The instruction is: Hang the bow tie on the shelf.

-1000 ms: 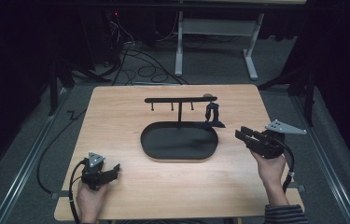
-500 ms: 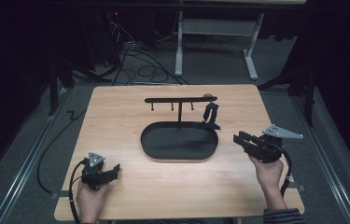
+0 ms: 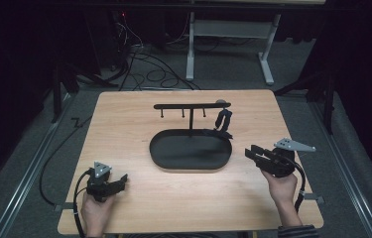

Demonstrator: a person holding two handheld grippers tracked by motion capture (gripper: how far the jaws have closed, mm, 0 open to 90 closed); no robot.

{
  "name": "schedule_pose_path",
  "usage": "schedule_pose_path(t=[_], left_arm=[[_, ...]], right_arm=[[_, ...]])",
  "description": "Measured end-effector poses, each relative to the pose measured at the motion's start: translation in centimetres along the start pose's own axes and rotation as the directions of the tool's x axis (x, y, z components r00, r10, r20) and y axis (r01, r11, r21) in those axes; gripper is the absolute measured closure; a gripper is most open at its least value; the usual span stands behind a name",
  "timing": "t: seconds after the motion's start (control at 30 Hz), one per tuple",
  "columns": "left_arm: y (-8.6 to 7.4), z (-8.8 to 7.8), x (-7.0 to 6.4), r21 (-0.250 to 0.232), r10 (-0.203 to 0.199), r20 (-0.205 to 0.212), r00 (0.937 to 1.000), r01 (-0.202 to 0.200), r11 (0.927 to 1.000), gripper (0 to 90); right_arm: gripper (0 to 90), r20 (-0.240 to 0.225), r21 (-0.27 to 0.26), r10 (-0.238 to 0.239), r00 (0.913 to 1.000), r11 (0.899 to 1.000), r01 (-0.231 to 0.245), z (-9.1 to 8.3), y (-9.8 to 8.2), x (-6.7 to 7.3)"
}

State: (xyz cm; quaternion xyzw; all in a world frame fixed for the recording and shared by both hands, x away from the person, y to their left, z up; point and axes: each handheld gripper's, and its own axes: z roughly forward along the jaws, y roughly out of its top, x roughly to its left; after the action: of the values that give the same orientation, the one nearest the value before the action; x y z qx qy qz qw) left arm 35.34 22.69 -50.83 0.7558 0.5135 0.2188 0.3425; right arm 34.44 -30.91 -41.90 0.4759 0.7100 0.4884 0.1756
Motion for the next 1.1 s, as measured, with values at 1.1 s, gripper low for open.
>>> schedule_pose_path(t=[1.1], left_arm=[[0.0, 0.0, 0.0, 0.000, 0.000, 0.001, 1.0000, 0.000, 1.0000, 27.5]], right_arm=[[63.8, -0.004, 0.074, 0.013, 0.9999, 0.997, -0.012, 2.0, -2.8, 0.6]])
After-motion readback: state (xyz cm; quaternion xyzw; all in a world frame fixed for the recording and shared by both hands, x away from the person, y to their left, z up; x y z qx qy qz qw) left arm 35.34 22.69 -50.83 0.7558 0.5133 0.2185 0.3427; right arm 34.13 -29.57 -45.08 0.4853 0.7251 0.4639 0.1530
